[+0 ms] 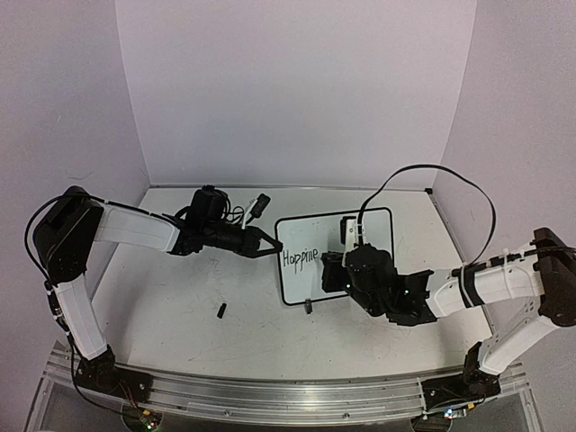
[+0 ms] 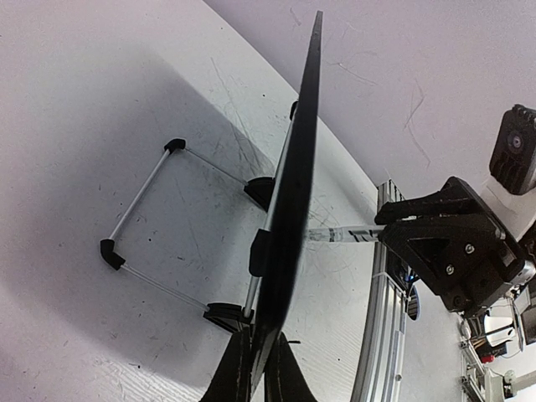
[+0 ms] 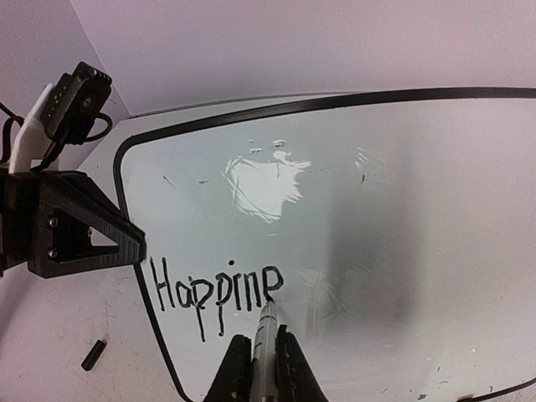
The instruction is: Write a sentence on the whiteboard
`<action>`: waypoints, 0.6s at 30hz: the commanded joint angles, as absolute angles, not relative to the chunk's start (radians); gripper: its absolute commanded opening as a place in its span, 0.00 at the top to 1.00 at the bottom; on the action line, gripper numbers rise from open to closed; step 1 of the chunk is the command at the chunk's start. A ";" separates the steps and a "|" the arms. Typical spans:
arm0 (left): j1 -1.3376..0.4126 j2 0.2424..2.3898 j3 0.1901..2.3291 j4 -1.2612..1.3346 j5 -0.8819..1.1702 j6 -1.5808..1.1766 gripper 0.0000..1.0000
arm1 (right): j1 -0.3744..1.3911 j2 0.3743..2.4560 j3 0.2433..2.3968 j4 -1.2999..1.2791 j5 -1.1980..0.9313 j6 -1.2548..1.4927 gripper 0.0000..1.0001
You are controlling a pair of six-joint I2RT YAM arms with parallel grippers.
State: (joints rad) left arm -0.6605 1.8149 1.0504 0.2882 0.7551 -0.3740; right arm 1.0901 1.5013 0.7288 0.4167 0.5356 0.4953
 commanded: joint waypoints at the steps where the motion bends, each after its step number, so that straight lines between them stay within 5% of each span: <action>1: -0.664 1.778 1.043 0.264 0.775 -0.394 1.00 | 1.089 1.478 0.718 0.368 0.576 0.499 1.00; 18: -0.664 1.781 1.045 0.264 0.778 -0.396 1.00 | 1.060 1.404 0.700 0.440 0.478 0.467 1.00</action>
State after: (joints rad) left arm -0.6613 1.8149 1.0504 0.2886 0.7563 -0.3740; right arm 1.0745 1.4132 0.6991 0.3925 0.5051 0.4901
